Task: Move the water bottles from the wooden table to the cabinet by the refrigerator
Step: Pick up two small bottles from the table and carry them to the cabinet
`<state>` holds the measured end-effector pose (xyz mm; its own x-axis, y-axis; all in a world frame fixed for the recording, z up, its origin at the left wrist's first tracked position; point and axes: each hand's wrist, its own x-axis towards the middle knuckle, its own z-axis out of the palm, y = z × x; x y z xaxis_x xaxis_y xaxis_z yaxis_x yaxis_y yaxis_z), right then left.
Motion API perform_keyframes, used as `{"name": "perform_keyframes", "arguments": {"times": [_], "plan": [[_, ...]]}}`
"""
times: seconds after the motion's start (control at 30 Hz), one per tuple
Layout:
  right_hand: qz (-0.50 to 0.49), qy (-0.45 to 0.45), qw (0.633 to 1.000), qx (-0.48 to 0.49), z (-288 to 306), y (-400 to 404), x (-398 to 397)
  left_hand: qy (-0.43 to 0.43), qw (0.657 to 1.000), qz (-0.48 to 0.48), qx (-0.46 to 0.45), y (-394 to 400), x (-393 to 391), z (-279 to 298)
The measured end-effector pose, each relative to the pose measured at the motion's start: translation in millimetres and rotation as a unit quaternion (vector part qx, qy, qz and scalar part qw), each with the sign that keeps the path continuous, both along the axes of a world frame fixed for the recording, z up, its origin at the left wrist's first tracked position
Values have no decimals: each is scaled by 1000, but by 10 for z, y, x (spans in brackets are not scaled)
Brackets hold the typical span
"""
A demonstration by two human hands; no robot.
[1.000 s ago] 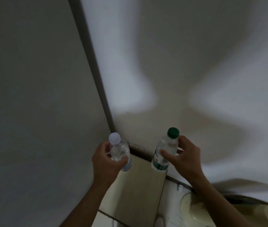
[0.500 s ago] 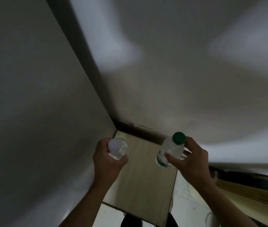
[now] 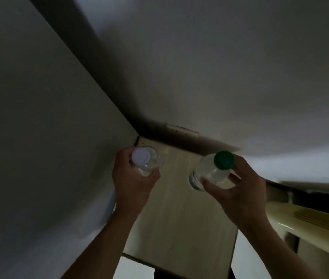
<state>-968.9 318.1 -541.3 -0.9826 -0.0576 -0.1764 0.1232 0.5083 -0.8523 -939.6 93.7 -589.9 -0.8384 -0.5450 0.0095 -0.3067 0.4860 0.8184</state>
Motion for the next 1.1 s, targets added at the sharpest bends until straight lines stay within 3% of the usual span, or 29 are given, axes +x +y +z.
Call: {"name": "perform_keyframes", "arguments": {"times": [0.53,1.1], "plan": [[38,2,999,36,-238,-126,-94,-7,998,-39,51,-77,-28,-154],[69,-5,996,58,-487,-325,-141,-71,980,-37,184,-288,272,-170]]}}
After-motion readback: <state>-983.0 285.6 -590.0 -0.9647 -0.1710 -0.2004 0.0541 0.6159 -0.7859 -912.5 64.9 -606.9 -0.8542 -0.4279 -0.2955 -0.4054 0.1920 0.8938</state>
